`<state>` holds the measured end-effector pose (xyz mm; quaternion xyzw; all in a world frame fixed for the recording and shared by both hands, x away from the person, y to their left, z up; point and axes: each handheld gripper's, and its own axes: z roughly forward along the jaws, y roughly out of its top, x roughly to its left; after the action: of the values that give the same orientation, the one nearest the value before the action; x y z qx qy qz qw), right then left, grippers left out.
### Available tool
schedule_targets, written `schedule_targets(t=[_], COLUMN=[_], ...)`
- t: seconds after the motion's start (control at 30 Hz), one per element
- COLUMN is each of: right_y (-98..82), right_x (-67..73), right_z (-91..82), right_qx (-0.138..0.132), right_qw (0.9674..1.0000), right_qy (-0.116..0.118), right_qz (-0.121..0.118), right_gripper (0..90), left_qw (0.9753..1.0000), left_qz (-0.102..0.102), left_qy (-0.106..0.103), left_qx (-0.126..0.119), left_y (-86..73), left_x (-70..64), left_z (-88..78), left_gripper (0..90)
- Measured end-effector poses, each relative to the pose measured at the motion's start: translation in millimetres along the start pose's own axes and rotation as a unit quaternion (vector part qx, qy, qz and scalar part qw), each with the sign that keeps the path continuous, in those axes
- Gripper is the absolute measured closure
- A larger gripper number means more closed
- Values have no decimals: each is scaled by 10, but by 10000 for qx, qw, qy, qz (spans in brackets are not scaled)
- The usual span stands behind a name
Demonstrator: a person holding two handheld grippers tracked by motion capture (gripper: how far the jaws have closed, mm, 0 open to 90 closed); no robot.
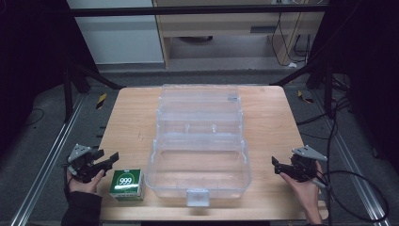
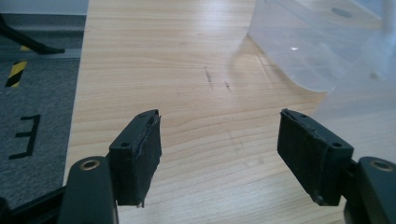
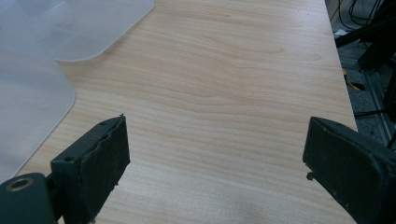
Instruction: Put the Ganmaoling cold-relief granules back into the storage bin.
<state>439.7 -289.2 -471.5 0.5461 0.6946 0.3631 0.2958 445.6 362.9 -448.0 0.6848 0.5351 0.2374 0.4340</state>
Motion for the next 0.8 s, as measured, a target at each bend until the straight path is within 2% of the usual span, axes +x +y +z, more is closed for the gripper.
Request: schedule_targets(t=[0.13, 0.17, 0.23, 0.37, 0.43, 0.53, 0.7, 0.73, 0.8], right_y=[-2, -2, 3, -6, -11, -16, -29, -31, -34], right_x=[0, 0, -2, 7, 8, 0, 1, 4, 11], right_z=[-40, -40, -56, -55, -64, -66, -42, -38, -38], right_qx=[-68, -68, -76, -37, -59, -71, -44, -48, -58], right_qw=[10000, 10000, 10000, 10000, 9999, 10000, 9999, 9998, 9998], right_qy=[17, 17, 12, -20, -44, -37, -80, -81, -66], right_qz=[66, 66, 36, -49, -96, -55, -144, -168, -174], right_gripper=[69, 69, 66, 61, 59, 55, 52, 52, 52], left_qw=[9995, 9995, 9986, 9975, 9954, 9928, 9872, 9872, 9833], left_qz=[191, 191, 300, 416, 626, 889, 1127, 1127, 1262], left_qy=[-262, -262, -434, -574, -697, -734, -1034, -1034, -1188], left_qx=[1, 1, 53, 75, 190, 318, 454, 454, 552], left_y=[42, 42, 76, 109, 138, 171, 260, 260, 311], left_x=[-33, -33, -47, -64, -83, -97, -98, -98, -112], left_z=[-29, -29, -48, -58, -69, -90, -147, -147, -164], left_gripper=[308, 308, 306, 294, 287, 273, 252, 249, 239])
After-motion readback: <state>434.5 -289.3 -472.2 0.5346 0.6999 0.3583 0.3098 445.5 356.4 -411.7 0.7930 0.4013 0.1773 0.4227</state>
